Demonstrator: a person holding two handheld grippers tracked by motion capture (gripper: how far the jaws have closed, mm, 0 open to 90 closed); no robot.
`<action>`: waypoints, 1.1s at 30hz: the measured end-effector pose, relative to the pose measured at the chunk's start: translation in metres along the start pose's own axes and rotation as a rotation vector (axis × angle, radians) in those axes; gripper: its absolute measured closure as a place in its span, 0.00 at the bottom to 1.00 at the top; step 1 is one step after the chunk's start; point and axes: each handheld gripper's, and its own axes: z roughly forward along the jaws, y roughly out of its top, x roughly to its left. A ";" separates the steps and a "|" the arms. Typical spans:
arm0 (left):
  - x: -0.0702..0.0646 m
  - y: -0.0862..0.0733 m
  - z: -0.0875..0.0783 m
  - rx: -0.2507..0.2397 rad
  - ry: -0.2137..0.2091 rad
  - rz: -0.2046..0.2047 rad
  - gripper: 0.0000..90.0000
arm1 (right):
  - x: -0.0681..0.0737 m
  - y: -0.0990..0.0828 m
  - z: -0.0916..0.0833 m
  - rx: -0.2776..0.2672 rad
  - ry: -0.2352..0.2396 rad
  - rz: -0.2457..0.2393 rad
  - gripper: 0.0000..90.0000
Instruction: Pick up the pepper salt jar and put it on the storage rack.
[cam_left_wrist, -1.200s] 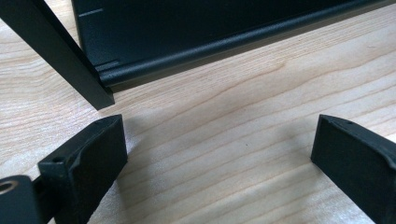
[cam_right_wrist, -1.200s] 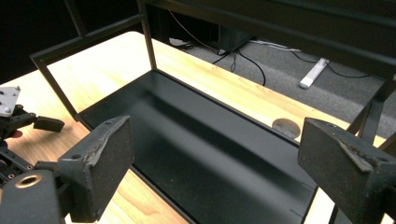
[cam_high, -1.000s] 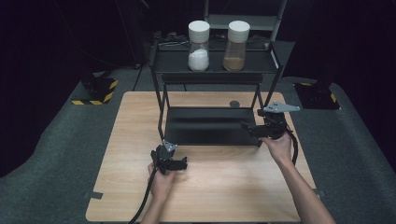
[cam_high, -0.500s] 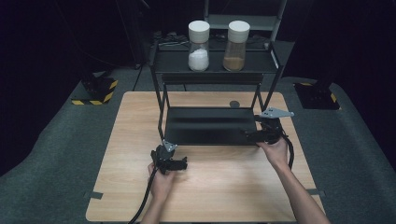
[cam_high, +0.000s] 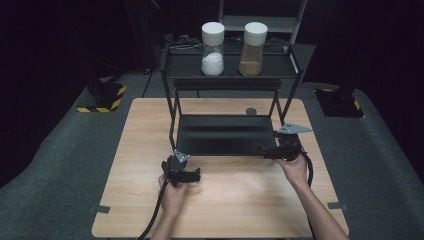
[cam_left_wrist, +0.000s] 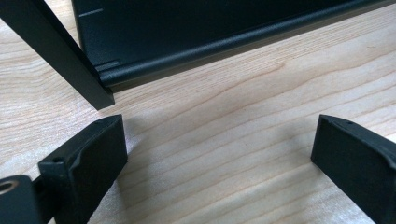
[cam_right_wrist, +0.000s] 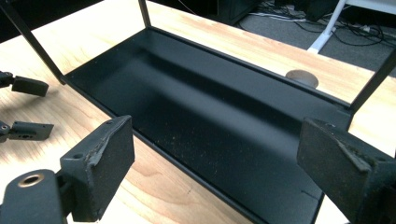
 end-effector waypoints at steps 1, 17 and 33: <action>0.000 0.000 0.000 0.000 0.000 0.000 0.04 | 0.000 0.000 0.000 0.000 0.000 0.000 0.12; 0.000 0.000 0.000 0.000 0.000 0.000 0.04 | 0.005 -0.022 0.011 0.038 -0.007 0.013 0.12; 0.000 0.000 0.000 0.000 0.000 0.000 0.04 | 0.009 -0.042 0.022 0.075 -0.009 0.044 0.12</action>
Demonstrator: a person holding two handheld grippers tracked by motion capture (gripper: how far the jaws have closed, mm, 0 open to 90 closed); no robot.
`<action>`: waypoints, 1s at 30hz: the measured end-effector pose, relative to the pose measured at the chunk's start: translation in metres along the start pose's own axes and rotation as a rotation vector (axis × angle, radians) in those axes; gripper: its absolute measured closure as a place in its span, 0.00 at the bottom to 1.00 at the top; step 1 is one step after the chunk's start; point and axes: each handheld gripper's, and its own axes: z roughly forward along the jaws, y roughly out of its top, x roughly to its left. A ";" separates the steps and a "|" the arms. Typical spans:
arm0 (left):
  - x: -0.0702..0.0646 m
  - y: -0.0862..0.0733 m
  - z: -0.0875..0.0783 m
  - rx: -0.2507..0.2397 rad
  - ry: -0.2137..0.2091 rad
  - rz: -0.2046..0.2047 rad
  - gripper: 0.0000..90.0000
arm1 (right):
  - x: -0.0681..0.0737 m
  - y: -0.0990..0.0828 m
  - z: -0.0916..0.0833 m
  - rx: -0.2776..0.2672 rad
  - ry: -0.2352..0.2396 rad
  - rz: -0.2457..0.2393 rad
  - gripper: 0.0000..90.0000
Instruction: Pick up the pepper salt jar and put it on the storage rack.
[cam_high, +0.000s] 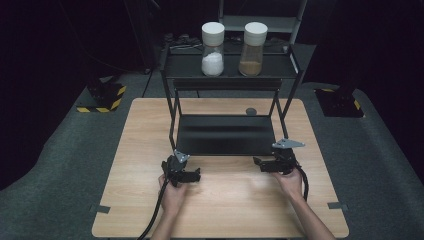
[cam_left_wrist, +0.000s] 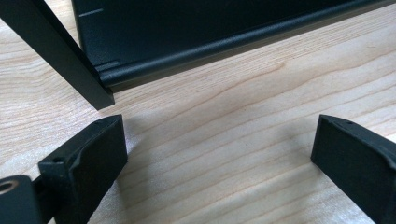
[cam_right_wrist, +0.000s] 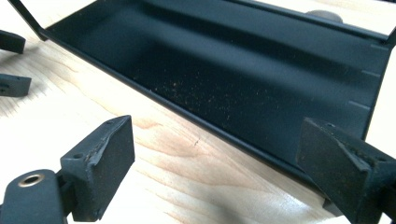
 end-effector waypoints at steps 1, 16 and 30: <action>0.000 0.000 0.000 0.000 0.000 0.000 0.04 | 0.000 0.000 0.000 0.000 0.000 0.000 0.12; 0.000 0.000 0.000 0.000 0.000 0.000 0.04 | 0.005 -0.018 0.010 0.036 -0.023 0.018 0.12; 0.000 0.000 0.000 0.000 0.000 0.000 0.04 | 0.016 -0.024 0.022 0.102 -0.075 -0.009 0.13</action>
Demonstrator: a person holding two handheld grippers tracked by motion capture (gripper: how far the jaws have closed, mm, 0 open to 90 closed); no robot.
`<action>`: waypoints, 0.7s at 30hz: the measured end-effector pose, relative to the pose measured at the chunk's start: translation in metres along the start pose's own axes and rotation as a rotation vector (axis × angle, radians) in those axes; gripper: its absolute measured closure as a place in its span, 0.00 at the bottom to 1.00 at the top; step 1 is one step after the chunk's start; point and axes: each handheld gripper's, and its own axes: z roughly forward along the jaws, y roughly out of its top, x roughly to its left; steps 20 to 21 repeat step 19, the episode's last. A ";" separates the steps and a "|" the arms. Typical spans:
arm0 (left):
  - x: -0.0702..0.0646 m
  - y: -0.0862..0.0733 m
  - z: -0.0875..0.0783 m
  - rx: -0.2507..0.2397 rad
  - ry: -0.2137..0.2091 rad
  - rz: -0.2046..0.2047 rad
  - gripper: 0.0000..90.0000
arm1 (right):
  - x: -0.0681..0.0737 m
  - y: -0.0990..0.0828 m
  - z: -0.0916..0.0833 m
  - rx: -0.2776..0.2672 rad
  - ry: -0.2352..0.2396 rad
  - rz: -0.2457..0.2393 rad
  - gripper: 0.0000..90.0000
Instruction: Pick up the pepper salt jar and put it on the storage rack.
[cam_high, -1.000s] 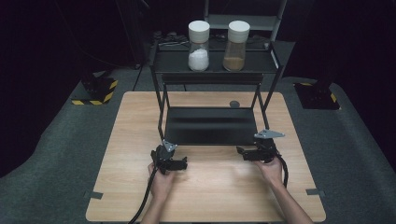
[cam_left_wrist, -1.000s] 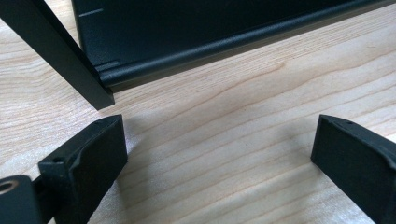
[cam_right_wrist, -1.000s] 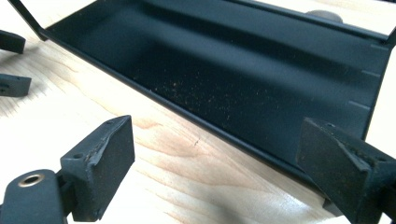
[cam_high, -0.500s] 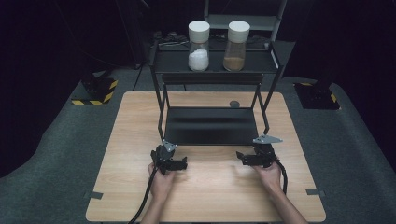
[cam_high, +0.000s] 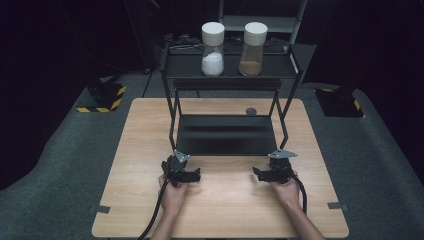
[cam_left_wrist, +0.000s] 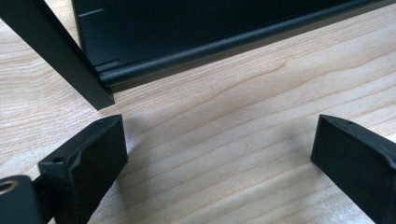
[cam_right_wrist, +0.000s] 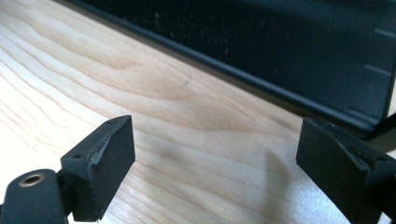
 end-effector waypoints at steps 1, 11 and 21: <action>0.000 0.000 0.000 0.000 0.000 0.000 0.04 | 0.003 0.000 0.001 0.012 -0.016 -0.004 0.13; 0.000 0.000 0.000 0.000 0.000 0.000 0.04 | 0.003 -0.005 0.003 0.014 -0.020 -0.008 0.12; 0.000 0.000 0.000 0.000 0.000 0.000 0.04 | 0.003 -0.005 0.003 0.014 -0.020 -0.009 0.12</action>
